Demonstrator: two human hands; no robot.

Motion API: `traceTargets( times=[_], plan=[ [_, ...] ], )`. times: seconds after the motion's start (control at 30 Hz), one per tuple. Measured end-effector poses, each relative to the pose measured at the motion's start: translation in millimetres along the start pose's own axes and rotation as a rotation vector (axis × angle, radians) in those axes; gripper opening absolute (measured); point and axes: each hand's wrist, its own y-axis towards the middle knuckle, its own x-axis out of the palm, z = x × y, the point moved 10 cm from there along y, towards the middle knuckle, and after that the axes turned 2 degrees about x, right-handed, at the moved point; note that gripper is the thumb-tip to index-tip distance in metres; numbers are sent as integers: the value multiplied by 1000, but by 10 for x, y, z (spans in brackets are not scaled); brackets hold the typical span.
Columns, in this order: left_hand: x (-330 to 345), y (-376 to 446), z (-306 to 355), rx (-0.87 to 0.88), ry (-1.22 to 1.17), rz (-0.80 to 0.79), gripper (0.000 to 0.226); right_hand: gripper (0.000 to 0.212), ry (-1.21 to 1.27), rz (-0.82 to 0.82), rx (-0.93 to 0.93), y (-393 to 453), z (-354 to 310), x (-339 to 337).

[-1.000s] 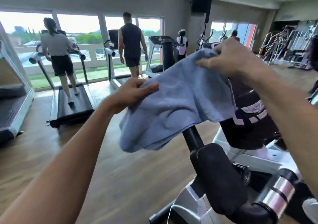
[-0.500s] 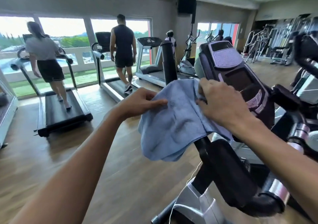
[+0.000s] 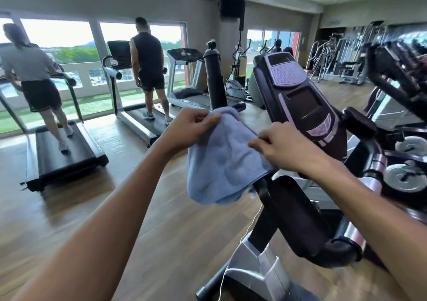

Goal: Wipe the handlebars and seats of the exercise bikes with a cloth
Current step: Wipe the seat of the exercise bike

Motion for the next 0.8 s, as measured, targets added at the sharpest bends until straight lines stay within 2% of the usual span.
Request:
traceTargets(
  times=[0.07, 0.1, 0.13, 0.2, 0.33, 0.4, 0.5, 0.53, 0.57, 0.63, 0.67, 0.73, 0.8],
  plan=[
    [-59, 70, 133, 27, -3, 80, 38, 39, -158, 79, 44, -51, 20, -210],
    [-65, 110, 220, 55, 55, 109, 33, 29, -217, 105, 67, -99, 20, -308],
    [-50, 145, 314, 84, 131, 129, 29, 28, -249, 128, 77, -133, 14, -376],
    [30, 192, 425, 118, 241, 154, 28, 42, -199, 132, 64, -177, -18, -394],
    [49, 227, 470, 106, 317, 279, 36, 57, -139, -35, 71, -185, -31, -29],
    [40, 236, 476, 83, 365, 294, 37, 50, -41, -19, 67, -154, 46, -13],
    [26, 188, 483, 75, 467, 315, 37, 21, 59, -57, 67, -177, 149, -81],
    [20, 138, 527, 86, 521, 342, 36, 24, 80, -80, 65, -188, 168, -70],
    [14, 85, 578, 113, 594, 383, 34, 37, 124, -91, 55, -198, 164, -45],
    [94, -43, 751, 294, 696, 450, 28, 50, 219, -30, 34, -217, 105, -28],
    [208, -103, 837, 429, 711, 425, 26, 50, 213, -7, 20, -218, 73, 25],
    [502, -167, 837, 634, 741, 271, 30, 41, 128, -26, -11, -201, 47, 183],
    [675, -159, 700, 651, 789, 159, 40, 34, 168, -98, -17, -224, 58, 310]
  ],
)
